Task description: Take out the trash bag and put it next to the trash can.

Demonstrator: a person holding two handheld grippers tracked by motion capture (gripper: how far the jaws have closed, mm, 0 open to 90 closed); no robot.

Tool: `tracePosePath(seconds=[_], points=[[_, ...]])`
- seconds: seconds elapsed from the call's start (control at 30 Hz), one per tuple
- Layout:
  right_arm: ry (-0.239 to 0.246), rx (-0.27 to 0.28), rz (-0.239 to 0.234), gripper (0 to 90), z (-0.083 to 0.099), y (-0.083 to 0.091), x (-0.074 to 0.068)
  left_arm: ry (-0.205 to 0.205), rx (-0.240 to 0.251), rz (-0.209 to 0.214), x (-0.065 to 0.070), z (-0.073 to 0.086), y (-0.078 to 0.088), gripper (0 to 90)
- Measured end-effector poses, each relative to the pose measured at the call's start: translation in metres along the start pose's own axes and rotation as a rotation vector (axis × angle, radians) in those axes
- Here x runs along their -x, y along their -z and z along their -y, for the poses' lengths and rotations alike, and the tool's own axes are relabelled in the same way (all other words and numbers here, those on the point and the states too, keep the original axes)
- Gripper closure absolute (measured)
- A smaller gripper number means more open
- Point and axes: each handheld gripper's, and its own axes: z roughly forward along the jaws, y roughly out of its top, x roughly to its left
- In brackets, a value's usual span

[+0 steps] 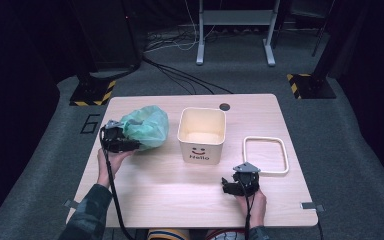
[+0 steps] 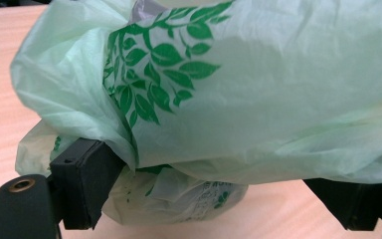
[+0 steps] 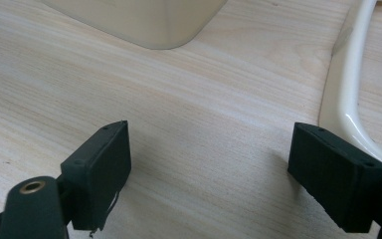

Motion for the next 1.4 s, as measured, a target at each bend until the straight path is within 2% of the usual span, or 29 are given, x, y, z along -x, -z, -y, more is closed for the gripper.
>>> tracePosePath(seconds=[0.3,0.43,0.57,0.63,0.7,0.83,0.87,0.9,0.93,0.97,1.03,1.17,1.23,1.4], points=[[-0.001,0.0,0.002,15.8,0.0,0.0,0.0,-0.014,-0.038,-0.015,0.003,0.025,0.011,6.8],[0.0,0.0,0.002,15.8,0.0,0.0,0.0,-0.044,-0.092,-0.044,0.005,0.042,0.014,5.0],[-0.002,0.0,0.004,15.8,0.0,0.0,0.0,-0.054,-0.126,-0.055,0.006,0.057,0.014,3.8],[-0.003,0.0,0.005,15.8,0.0,0.0,0.0,-0.053,-0.129,-0.057,0.007,0.06,0.014,3.6],[-0.003,0.0,0.006,15.8,0.0,0.0,0.0,-0.045,-0.119,-0.071,0.008,0.072,0.014,3.5],[-0.004,0.0,0.006,15.8,0.0,0.0,0.0,-0.007,-0.094,-0.082,0.006,0.079,0.011,3.4],[-0.004,0.0,0.007,15.8,0.0,0.0,0.0,0.016,-0.09,-0.081,0.004,0.08,0.007,3.2],[-0.004,0.0,0.007,15.8,0.0,0.0,0.0,0.016,-0.09,-0.081,0.004,0.08,0.007,3.2],[-0.004,0.0,0.007,15.8,0.0,0.0,0.0,0.037,-0.073,-0.091,0.001,0.079,0.001,3.2],[-0.004,0.0,0.007,15.8,0.0,0.0,0.0,0.037,-0.073,-0.091,0.001,0.079,0.001,3.5],[-0.004,0.0,0.008,15.8,0.0,0.0,0.0,0.043,-0.064,-0.115,-0.003,0.076,-0.01,3.7],[-0.005,0.0,0.008,15.9,0.0,0.0,0.0,0.06,-0.074,-0.11,-0.007,0.071,-0.02,4.1],[-0.004,0.0,0.008,15.9,0.0,0.0,0.0,0.063,-0.066,-0.123,-0.01,0.064,-0.027,4.5],[-0.004,0.0,0.007,16.0,0.0,0.0,0.0,0.077,-0.068,-0.126,-0.015,0.048,-0.04,4.7]])
